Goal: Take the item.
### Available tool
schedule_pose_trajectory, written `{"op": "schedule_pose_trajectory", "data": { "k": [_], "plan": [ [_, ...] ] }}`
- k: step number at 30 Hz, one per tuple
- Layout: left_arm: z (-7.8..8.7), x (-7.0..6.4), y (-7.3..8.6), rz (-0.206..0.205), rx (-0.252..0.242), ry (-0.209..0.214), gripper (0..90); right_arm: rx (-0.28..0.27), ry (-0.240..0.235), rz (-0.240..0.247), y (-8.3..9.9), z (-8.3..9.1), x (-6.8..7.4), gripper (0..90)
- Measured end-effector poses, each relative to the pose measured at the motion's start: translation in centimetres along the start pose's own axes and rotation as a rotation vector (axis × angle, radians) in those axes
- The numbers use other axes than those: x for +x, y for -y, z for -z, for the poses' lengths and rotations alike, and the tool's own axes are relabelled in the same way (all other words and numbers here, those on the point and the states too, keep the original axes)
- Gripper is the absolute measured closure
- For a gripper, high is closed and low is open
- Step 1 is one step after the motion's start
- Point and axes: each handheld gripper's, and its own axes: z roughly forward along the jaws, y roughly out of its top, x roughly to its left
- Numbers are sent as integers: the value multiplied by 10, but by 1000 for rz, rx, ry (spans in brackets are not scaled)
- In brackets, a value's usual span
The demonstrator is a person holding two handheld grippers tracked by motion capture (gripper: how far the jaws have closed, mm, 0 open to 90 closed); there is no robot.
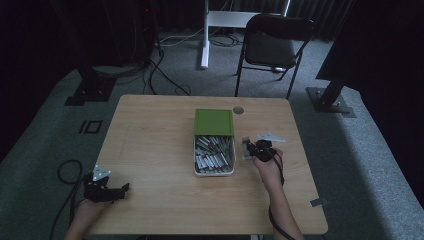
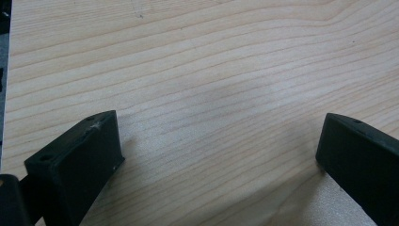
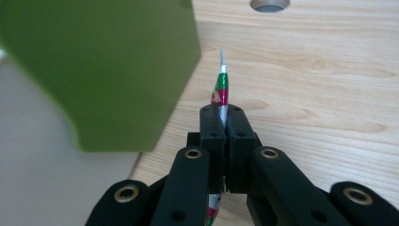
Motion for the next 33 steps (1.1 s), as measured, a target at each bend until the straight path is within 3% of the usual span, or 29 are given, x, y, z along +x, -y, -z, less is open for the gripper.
{"op": "schedule_pose_trajectory", "data": {
  "k": [7, 18, 26, 33],
  "plan": [
    [0, 0, 0, 0, 0, 0, 14, 29, 18, 1, 4, -4, -17, 850],
    [0, 0, 0, 0, 0, 0, 14, 60, 83, 13, 12, -13, -35, 698],
    [0, 0, 0, 0, 0, 0, 14, 88, 86, 23, 16, -13, -45, 420],
    [0, 0, 0, 0, 0, 0, 14, 82, 109, 28, 19, -1, -49, 339]
  ]
}}
